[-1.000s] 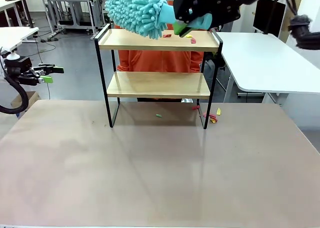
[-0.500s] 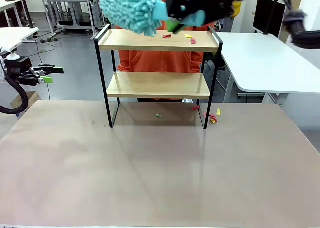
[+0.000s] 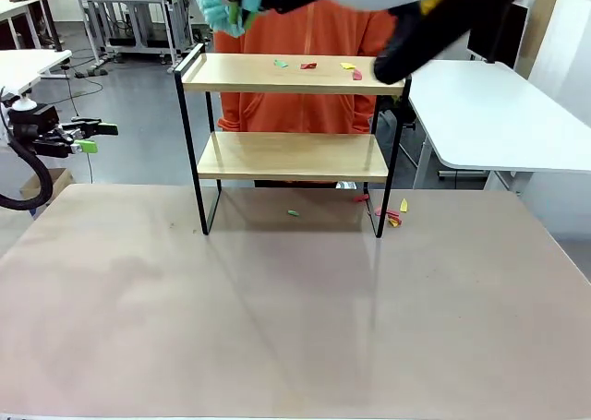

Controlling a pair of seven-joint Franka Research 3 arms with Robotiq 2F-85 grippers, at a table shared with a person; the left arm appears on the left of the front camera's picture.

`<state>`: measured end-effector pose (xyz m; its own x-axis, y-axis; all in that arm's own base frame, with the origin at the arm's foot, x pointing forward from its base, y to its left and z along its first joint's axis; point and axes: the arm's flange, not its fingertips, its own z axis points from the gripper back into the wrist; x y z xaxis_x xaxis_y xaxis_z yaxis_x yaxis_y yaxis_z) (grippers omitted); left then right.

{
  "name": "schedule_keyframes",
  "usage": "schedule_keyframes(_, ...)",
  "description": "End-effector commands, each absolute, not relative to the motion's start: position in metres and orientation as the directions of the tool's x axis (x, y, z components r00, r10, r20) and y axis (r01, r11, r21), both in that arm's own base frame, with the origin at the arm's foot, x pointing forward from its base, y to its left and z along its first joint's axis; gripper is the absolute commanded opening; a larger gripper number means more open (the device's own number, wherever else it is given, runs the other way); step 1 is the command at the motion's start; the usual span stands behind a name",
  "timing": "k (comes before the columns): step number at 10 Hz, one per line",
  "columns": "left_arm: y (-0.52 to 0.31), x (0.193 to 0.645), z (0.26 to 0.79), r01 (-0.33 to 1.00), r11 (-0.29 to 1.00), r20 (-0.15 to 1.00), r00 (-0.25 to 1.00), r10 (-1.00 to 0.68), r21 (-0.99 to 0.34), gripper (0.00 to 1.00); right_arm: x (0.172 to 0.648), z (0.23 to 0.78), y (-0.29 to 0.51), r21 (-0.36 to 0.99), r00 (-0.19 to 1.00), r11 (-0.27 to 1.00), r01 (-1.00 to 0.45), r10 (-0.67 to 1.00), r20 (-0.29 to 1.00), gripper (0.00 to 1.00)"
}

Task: Clean the shelf.
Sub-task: Clean the specific section of the Shelf indicated by the human with the Duster.

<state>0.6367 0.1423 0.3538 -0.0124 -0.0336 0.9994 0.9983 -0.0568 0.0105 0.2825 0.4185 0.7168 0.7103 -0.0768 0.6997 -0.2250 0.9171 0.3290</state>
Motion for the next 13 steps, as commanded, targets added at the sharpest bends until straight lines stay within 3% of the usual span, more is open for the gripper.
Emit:
schedule_keyframes(1,0.141,0.635,0.357,0.998,-0.062,0.999,-0.013,-0.036,0.011,1.0,0.302,0.732,0.48,0.328,0.68,0.941,-0.082,-0.188,0.708,0.13)
schedule_keyframes(8,0.141,0.635,0.357,0.998,-0.062,0.999,-0.013,-0.036,0.011,1.0,0.339,0.678,0.522,0.316,0.728,0.949,-0.014,-0.207,0.654,0.13)
schedule_keyframes(11,0.141,0.635,0.357,0.998,-0.062,0.999,-0.013,-0.036,0.011,1.0,0.348,0.64,0.519,0.376,0.788,0.927,0.002,-0.233,0.57,0.13)
schedule_keyframes(12,0.141,0.635,0.357,0.998,-0.062,0.999,-0.013,-0.036,0.011,1.0,0.351,0.637,0.514,0.466,0.782,0.885,-0.001,-0.29,0.551,0.13)
schedule_keyframes(13,0.141,0.635,0.357,0.998,-0.062,0.999,-0.013,-0.036,0.011,1.0,0.337,0.644,0.495,0.328,0.789,0.944,-0.02,-0.187,0.585,0.13)
